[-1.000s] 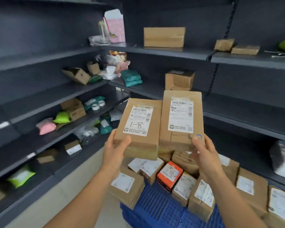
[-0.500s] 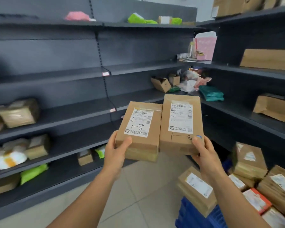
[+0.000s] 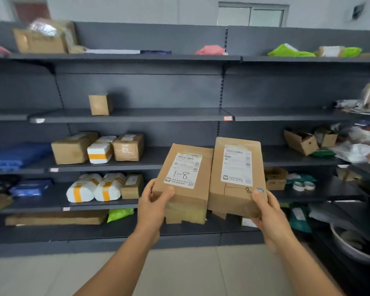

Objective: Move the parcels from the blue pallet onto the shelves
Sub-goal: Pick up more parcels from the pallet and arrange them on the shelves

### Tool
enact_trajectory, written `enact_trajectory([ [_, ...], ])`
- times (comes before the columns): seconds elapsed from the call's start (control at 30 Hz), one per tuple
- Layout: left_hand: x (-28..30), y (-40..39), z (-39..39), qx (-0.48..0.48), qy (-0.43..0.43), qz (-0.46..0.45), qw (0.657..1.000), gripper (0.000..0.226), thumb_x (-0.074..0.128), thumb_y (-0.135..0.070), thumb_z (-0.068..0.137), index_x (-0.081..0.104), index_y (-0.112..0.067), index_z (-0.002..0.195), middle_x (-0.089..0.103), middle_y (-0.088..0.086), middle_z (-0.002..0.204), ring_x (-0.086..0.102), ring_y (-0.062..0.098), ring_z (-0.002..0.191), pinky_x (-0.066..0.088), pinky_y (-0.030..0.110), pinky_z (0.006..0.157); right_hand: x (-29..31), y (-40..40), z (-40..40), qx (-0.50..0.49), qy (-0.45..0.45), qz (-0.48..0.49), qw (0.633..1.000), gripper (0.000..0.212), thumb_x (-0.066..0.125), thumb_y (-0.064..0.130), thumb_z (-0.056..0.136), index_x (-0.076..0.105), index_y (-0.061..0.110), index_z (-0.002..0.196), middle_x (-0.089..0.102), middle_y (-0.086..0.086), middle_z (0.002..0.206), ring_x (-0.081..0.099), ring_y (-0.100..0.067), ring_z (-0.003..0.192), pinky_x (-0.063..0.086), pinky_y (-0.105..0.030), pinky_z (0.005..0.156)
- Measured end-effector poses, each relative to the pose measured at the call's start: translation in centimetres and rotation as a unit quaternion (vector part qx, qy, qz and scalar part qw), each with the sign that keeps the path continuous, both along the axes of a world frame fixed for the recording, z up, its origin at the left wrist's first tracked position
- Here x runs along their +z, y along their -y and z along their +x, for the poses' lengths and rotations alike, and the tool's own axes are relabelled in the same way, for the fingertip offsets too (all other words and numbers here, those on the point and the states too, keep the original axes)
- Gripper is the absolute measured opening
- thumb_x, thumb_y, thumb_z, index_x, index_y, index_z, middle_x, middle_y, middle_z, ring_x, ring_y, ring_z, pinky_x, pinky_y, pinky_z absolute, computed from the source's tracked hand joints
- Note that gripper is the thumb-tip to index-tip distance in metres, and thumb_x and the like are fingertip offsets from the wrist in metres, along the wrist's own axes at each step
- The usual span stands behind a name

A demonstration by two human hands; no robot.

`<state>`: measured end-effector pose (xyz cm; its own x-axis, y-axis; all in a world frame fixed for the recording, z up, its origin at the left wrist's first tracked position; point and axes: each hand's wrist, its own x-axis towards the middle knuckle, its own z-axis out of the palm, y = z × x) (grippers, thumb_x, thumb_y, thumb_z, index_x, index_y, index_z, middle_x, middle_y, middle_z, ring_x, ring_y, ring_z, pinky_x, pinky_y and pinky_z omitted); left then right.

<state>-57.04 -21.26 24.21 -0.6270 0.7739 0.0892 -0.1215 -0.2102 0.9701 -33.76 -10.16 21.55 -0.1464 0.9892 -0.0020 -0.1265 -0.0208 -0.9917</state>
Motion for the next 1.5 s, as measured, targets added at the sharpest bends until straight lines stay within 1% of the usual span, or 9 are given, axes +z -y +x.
enact_trajectory([
  [0.2, -0.5, -5.2, -6.1, 0.047, 0.002, -0.015, 0.999, 0.027, 0.067, -0.024, 0.087, 0.055, -0.046, 0.099, 0.063, -0.009, 0.106, 0.060, 0.016, 0.102, 0.052, 0.044, 0.090, 0.0, -6.8, -6.8, 0.044, 0.007, -0.009, 0.999, 0.032, 0.061, 0.051, 0.085, 0.054, 0.044, 0.116, 0.056, 0.005, 0.122, 0.051, -0.019, 0.115, 0.045, -0.046, 0.101],
  [0.33, -2.4, -9.8, -10.0, 0.083, 0.019, -0.041, 0.996, 0.025, 0.067, -0.026, 0.087, 0.055, -0.043, 0.101, 0.062, -0.005, 0.108, 0.059, 0.019, 0.102, 0.052, 0.047, 0.091, -2.0, -12.2, -11.4, 0.075, 0.015, -0.043, 0.996, 0.033, 0.062, 0.051, 0.085, 0.055, 0.042, 0.116, 0.059, 0.003, 0.120, 0.053, -0.018, 0.112, 0.046, -0.048, 0.100],
  [0.53, -7.7, -14.7, -15.0, 0.138, 0.063, -0.101, 0.983, 0.048, 0.071, -0.028, 0.082, 0.053, -0.030, 0.127, 0.064, -0.001, 0.110, 0.062, 0.022, 0.103, 0.052, 0.049, 0.093, -6.6, -18.2, -17.3, 0.107, 0.059, -0.121, 0.985, 0.034, 0.062, 0.049, 0.087, 0.052, 0.036, 0.117, 0.059, 0.000, 0.116, 0.055, -0.020, 0.109, 0.048, -0.048, 0.098],
  [0.63, -11.2, -16.0, -17.0, 0.164, 0.099, -0.137, 0.972, 0.047, 0.074, -0.028, 0.078, 0.057, -0.030, 0.122, 0.065, -0.001, 0.111, 0.064, 0.022, 0.100, 0.053, 0.049, 0.091, -9.5, -20.0, -19.7, 0.119, 0.088, -0.162, 0.976, 0.046, 0.064, 0.053, 0.083, 0.051, 0.035, 0.123, 0.058, 0.002, 0.118, 0.055, -0.020, 0.110, 0.046, -0.048, 0.099],
  [0.87, -18.3, -19.2, -22.0, 0.175, 0.162, -0.207, 0.949, 0.035, 0.075, -0.023, 0.079, 0.061, -0.027, 0.111, 0.070, 0.002, 0.102, 0.070, 0.026, 0.091, 0.057, 0.041, 0.079, -14.9, -23.4, -24.8, 0.125, 0.134, -0.253, 0.950, 0.042, 0.067, 0.047, 0.084, 0.053, 0.030, 0.120, 0.062, 0.000, 0.112, 0.060, -0.019, 0.100, 0.052, -0.044, 0.091],
  [1.17, -24.4, -26.4, -30.5, 0.149, 0.162, -0.254, 0.942, 0.028, 0.075, -0.022, 0.081, 0.060, -0.032, 0.102, 0.068, 0.003, 0.102, 0.068, 0.027, 0.093, 0.055, 0.049, 0.086, -20.9, -29.1, -33.1, 0.083, 0.179, -0.301, 0.933, 0.027, 0.062, 0.048, 0.088, 0.055, 0.028, 0.105, 0.060, 0.000, 0.107, 0.058, -0.022, 0.101, 0.048, -0.047, 0.097],
  [1.23, -26.0, -28.1, -32.2, 0.145, 0.158, -0.257, 0.942, 0.032, 0.076, -0.025, 0.079, 0.060, -0.033, 0.105, 0.066, 0.004, 0.106, 0.067, 0.027, 0.095, 0.055, 0.049, 0.088, -22.6, -30.7, -34.8, 0.075, 0.183, -0.302, 0.933, 0.021, 0.061, 0.049, 0.088, 0.056, 0.030, 0.096, 0.060, 0.000, 0.107, 0.058, -0.022, 0.100, 0.049, -0.048, 0.096],
  [1.33, -28.9, -30.9, -34.5, 0.143, 0.150, -0.282, 0.937, 0.053, 0.079, -0.050, 0.056, 0.058, -0.046, 0.105, 0.056, 0.006, 0.120, 0.064, 0.028, 0.100, 0.054, 0.050, 0.088, -25.4, -33.3, -37.0, 0.069, 0.189, -0.304, 0.931, 0.018, 0.060, 0.048, 0.088, 0.056, 0.032, 0.090, 0.059, 0.000, 0.105, 0.056, -0.023, 0.101, 0.048, -0.048, 0.097],
  [1.5, -34.2, -35.8, -37.2, 0.140, 0.152, -0.286, 0.936, 0.060, 0.078, -0.050, 0.058, 0.056, -0.045, 0.114, 0.051, 0.007, 0.123, 0.062, 0.029, 0.102, 0.053, 0.051, 0.089, -30.6, -38.6, -40.0, 0.074, 0.203, -0.298, 0.930, 0.032, 0.057, 0.055, 0.087, 0.053, 0.031, 0.108, 0.058, -0.003, 0.110, 0.056, -0.025, 0.107, 0.048, -0.048, 0.098],
])
